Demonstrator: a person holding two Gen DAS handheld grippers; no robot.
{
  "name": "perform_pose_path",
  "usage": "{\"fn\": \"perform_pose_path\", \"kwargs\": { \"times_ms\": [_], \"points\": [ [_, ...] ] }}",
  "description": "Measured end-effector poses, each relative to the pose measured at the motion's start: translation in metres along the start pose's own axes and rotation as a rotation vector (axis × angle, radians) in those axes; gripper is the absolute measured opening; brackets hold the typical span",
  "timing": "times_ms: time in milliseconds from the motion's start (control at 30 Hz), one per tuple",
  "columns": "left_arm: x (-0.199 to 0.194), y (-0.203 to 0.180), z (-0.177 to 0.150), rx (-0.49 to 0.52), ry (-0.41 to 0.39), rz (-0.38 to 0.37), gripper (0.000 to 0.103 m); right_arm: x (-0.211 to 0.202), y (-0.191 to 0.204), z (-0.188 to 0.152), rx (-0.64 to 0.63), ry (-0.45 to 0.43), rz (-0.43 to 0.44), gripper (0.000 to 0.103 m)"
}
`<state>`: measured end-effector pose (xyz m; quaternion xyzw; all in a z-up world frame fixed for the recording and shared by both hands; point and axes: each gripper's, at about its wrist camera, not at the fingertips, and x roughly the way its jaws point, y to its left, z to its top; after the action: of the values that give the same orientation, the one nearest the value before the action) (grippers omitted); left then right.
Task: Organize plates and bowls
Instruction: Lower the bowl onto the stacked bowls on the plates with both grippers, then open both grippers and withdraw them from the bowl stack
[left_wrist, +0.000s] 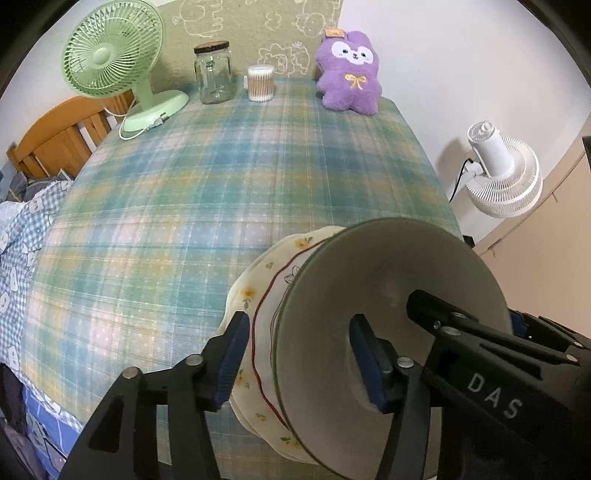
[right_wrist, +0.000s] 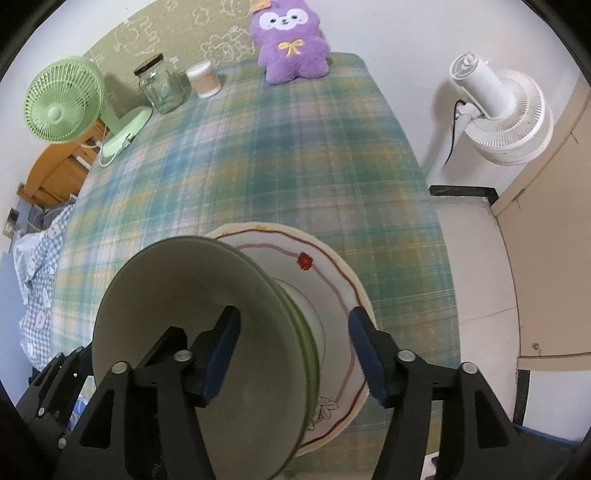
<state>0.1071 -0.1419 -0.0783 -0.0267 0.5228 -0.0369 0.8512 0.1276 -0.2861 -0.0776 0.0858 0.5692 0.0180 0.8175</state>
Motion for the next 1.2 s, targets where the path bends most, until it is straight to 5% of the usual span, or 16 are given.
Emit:
{"fn": "perform_pose_path", "kwargs": {
  "times_ms": [600, 933, 1200],
  "points": [
    [-0.057, 0.026, 0.009, 0.049, -0.195, -0.008, 0.083, -0.065, 0.031, -0.005, -0.005, -0.208, -0.055, 0.071],
    [-0.095, 0.089, 0.012, 0.115, -0.283, -0.032, 0.085, -0.092, 0.091, -0.02, 0.071, -0.304, -0.084, 0.071],
    [-0.113, 0.154, 0.009, 0.146, -0.382, -0.012, 0.089, -0.103, 0.147, -0.045, 0.097, -0.437, -0.106, 0.082]
  ]
}}
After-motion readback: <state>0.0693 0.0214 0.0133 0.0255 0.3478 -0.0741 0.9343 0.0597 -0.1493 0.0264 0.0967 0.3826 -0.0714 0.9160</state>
